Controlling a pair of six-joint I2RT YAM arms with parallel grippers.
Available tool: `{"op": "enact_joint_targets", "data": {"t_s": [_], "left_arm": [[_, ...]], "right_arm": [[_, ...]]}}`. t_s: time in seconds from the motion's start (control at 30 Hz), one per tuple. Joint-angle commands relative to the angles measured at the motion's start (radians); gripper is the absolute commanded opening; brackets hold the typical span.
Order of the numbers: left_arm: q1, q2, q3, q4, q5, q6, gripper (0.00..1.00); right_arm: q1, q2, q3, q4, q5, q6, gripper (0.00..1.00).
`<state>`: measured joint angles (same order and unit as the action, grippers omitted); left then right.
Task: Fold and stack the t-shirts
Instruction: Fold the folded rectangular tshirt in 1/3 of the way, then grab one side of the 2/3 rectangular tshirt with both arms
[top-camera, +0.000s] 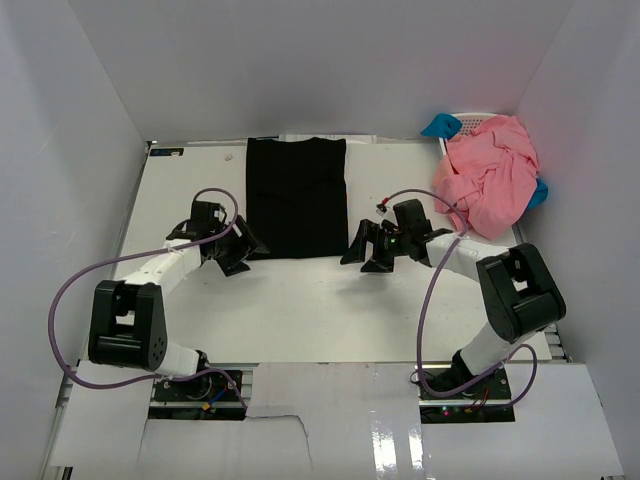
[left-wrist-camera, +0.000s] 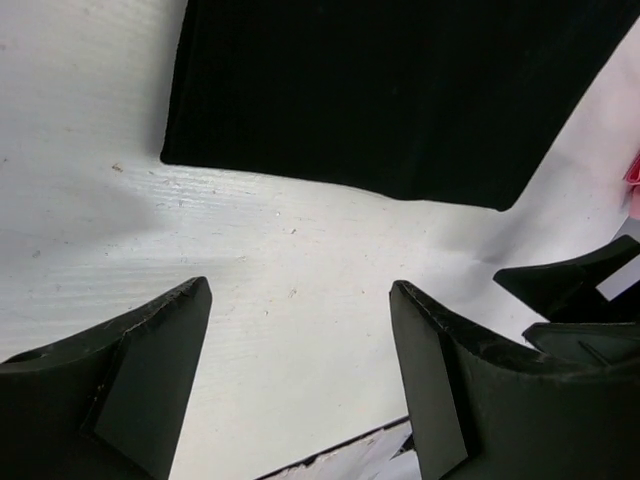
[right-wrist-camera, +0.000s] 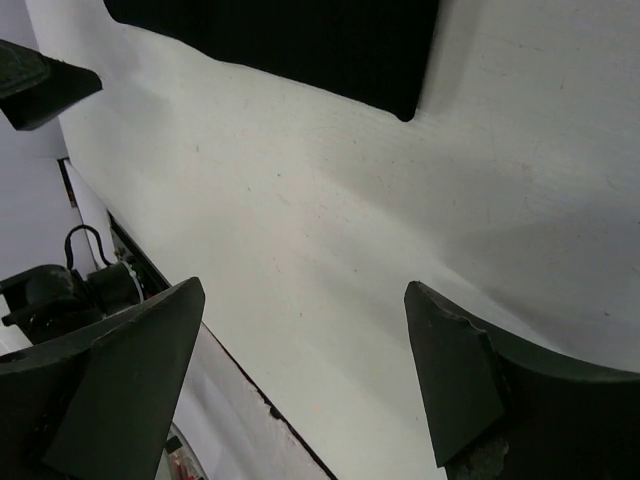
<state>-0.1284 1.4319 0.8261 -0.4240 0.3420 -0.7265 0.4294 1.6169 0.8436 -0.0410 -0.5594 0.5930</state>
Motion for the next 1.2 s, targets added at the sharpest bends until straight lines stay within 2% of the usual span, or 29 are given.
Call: {"op": "enact_joint_targets", "data": {"t_s": [0.0, 0.13, 0.23, 0.4, 0.67, 0.77, 0.8, 0.87, 0.9, 0.97, 1.0, 1.03, 1.1, 1.17], "left_arm": [[0.0, -0.053, -0.034, 0.082, -0.004, -0.071, 0.82], [-0.001, -0.038, -0.084, 0.151, -0.057, -0.135, 0.81], [-0.002, -0.007, -0.102, 0.189, -0.08, -0.194, 0.79], [-0.001, 0.038, -0.104, 0.232, -0.188, -0.215, 0.78], [-0.002, 0.131, -0.055, 0.228, -0.23, -0.221, 0.78], [-0.002, 0.154, -0.047, 0.226, -0.233, -0.218, 0.78], [-0.002, 0.157, -0.045, 0.226, -0.235, -0.215, 0.78], [-0.001, 0.163, -0.041, 0.223, -0.239, -0.212, 0.78], [-0.002, 0.163, -0.039, 0.222, -0.242, -0.209, 0.78], [-0.002, 0.16, -0.041, 0.22, -0.245, -0.205, 0.78], [-0.002, 0.16, -0.044, 0.222, -0.247, -0.203, 0.78], [-0.001, 0.16, -0.045, 0.22, -0.248, -0.2, 0.78], [-0.002, 0.157, -0.054, 0.218, -0.258, -0.198, 0.78], [-0.001, 0.157, -0.061, 0.217, -0.261, -0.197, 0.78]], "right_arm": [[0.002, -0.003, -0.058, 0.17, 0.01, 0.112, 0.87], [0.003, 0.037, -0.101, 0.347, 0.049, 0.232, 0.86], [0.008, 0.078, -0.092, 0.395, 0.09, 0.27, 0.83], [0.026, 0.156, -0.011, 0.377, 0.147, 0.277, 0.83], [0.035, 0.25, 0.092, 0.325, 0.2, 0.268, 0.81], [0.037, 0.27, 0.109, 0.316, 0.208, 0.268, 0.7], [0.037, 0.273, 0.109, 0.314, 0.216, 0.266, 0.63], [0.037, 0.268, 0.111, 0.3, 0.225, 0.263, 0.55], [0.037, 0.267, 0.109, 0.302, 0.228, 0.263, 0.47], [0.037, 0.268, 0.112, 0.302, 0.225, 0.261, 0.38], [0.037, 0.27, 0.112, 0.302, 0.22, 0.261, 0.28], [0.037, 0.274, 0.115, 0.302, 0.217, 0.263, 0.24], [0.037, 0.282, 0.121, 0.306, 0.21, 0.264, 0.08], [0.037, 0.288, 0.127, 0.306, 0.204, 0.266, 0.08]]}}
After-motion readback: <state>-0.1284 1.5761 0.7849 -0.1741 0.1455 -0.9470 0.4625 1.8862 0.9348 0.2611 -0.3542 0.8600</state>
